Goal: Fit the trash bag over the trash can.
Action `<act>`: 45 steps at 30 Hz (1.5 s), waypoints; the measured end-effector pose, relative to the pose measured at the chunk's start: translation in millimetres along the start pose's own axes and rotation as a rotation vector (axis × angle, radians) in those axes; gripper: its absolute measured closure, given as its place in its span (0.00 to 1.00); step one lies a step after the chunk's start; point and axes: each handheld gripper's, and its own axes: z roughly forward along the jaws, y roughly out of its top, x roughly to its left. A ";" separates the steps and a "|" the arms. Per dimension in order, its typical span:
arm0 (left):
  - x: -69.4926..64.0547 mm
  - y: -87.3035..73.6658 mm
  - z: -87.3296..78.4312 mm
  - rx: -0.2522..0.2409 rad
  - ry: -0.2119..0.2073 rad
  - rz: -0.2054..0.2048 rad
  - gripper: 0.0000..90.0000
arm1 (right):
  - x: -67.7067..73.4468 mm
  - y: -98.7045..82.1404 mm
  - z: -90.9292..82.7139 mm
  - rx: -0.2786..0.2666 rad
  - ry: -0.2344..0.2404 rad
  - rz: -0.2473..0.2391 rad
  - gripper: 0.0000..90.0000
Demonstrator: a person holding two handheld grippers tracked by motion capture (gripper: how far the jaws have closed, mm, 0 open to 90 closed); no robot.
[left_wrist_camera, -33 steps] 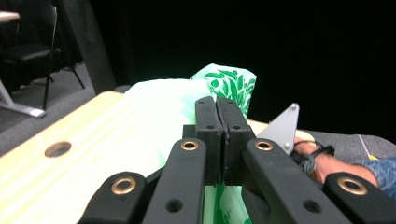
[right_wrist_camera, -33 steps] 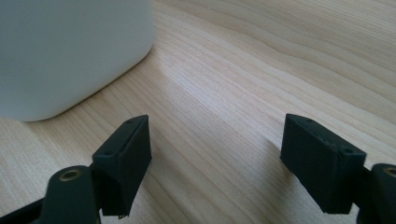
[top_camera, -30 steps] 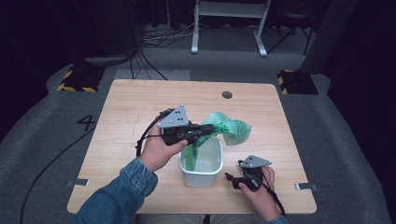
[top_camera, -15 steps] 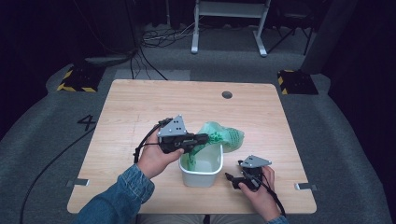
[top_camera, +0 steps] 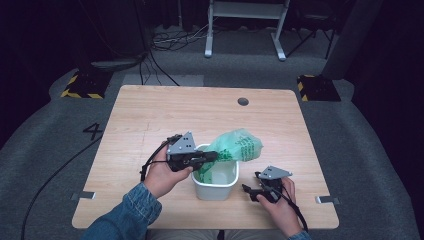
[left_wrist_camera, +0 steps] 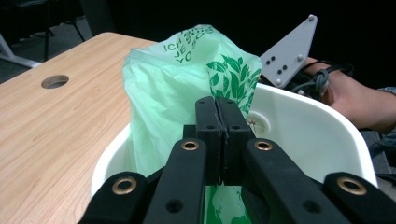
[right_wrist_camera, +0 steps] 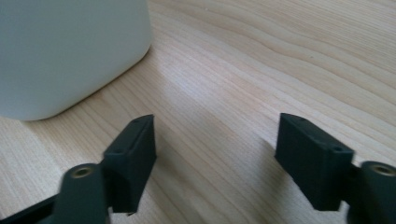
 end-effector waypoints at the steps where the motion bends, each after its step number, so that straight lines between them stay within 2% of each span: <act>1: 0.0 -0.7 -1.1 0.008 0.005 0.004 0.97 | -0.7 0.6 -1.9 -0.009 0.013 0.017 0.41; 2: 0.0 -0.7 -1.1 0.008 0.005 0.004 0.96 | -0.7 0.6 -1.9 -0.009 0.013 0.017 0.41; 4: -1.1 -1.0 -2.1 0.016 0.009 0.011 0.95 | -0.8 6.7 -8.8 -0.059 0.037 0.040 0.43; 7: -2.4 -0.5 -2.2 0.019 -0.001 0.004 0.94 | 0.1 13.7 -12.9 -0.089 0.063 0.048 0.46; 8: -3.4 -0.5 -3.2 0.027 0.002 0.006 0.91 | 1.1 21.4 -16.6 -0.124 0.089 0.057 0.49; 10: -4.2 -0.8 -4.0 0.029 0.000 0.001 0.88 | 1.2 25.2 -18.2 -0.139 0.097 0.060 0.52; 11: -4.6 -1.2 -4.9 0.031 -0.001 -0.001 0.88 | 0.7 28.9 -19.6 -0.153 0.106 0.063 0.57; 12: -5.3 -1.6 -5.7 0.032 -0.001 -0.007 0.79 | -0.7 35.8 -22.4 -0.180 0.122 0.077 0.68; 13: -6.7 -2.2 -6.1 0.022 0.008 -0.012 0.72 | -2.0 39.0 -22.8 -0.194 0.125 0.082 0.73; 14: -6.9 -2.4 -6.6 0.011 0.018 0.002 0.72 | -2.0 39.0 -22.8 -0.194 0.125 0.082 0.73; 15: -8.5 -1.4 -7.2 -0.010 0.024 -0.003 0.62 | -5.5 44.3 -21.8 -0.203 0.137 0.098 0.78; 17: -9.2 0.6 -7.7 -0.018 0.029 -0.009 0.61 | -7.3 46.6 -20.9 -0.206 0.141 0.106 0.79; 20: -12.1 5.1 -5.2 -0.020 0.037 -0.012 0.52 | -9.5 54.6 -20.3 -0.225 0.150 0.113 0.81; 21: -15.6 6.5 -0.6 -0.005 0.040 0.018 0.52 | -10.2 60.2 -20.3 -0.232 0.146 0.111 0.80; 22: -17.5 6.4 2.0 0.009 0.023 0.023 0.57 | -10.6 62.9 -20.6 -0.236 0.142 0.110 0.80; 23: -17.5 6.4 2.0 0.009 0.023 0.023 0.63 | -10.6 62.9 -20.6 -0.236 0.142 0.110 0.80; 24: -19.0 6.3 3.9 0.028 0.010 0.025 0.63 | -11.2 65.7 -21.1 -0.242 0.139 0.109 0.79; 26: -20.9 6.1 6.2 0.044 -0.003 0.017 0.78 | -12.4 71.2 -22.8 -0.251 0.130 0.106 0.76; 27: -20.0 6.6 5.5 0.054 -0.008 0.027 0.92 | -13.5 76.6 -26.1 -0.263 0.122 0.103 0.72; 28: -20.0 6.6 5.5 0.054 -0.008 0.027 0.96 | -13.5 76.6 -26.1 -0.263 0.122 0.103 0.72; 32: -19.1 6.7 4.1 0.069 -0.031 0.034 1.00 | -13.5 87.8 -37.4 -0.307 0.112 0.109 0.65; 34: -19.5 7.6 3.1 0.071 -0.047 0.027 1.00 | -13.1 96.7 -45.2 -0.342 0.113 0.109 0.63; 36: -20.1 8.0 2.9 0.068 -0.059 0.014 1.00 | -12.7 99.5 -46.9 -0.355 0.120 0.111 0.62; 37: -19.9 9.4 2.5 0.067 -0.052 0.017 0.98 | -11.9 102.3 -48.6 -0.365 0.126 0.112 0.62; 38: -20.8 10.6 2.9 0.062 -0.040 0.004 0.91 | -10.4 105.5 -50.6 -0.377 0.130 0.102 0.62; 39: -21.7 12.9 3.9 0.049 0.003 0.009 0.78 | -9.2 107.1 -51.8 -0.381 0.130 0.096 0.62; 40: -22.6 19.0 5.6 0.028 0.053 0.022 0.51 | -5.7 111.1 -54.1 -0.391 0.133 0.079 0.61; 44: -22.0 29.8 7.4 0.004 0.057 0.015 0.39 | -0.7 116.3 -56.6 -0.406 0.147 0.062 0.60; 45: -22.2 33.1 9.0 -0.001 0.058 0.011 0.39 | 1.1 118.1 -57.4 -0.413 0.151 0.053 0.60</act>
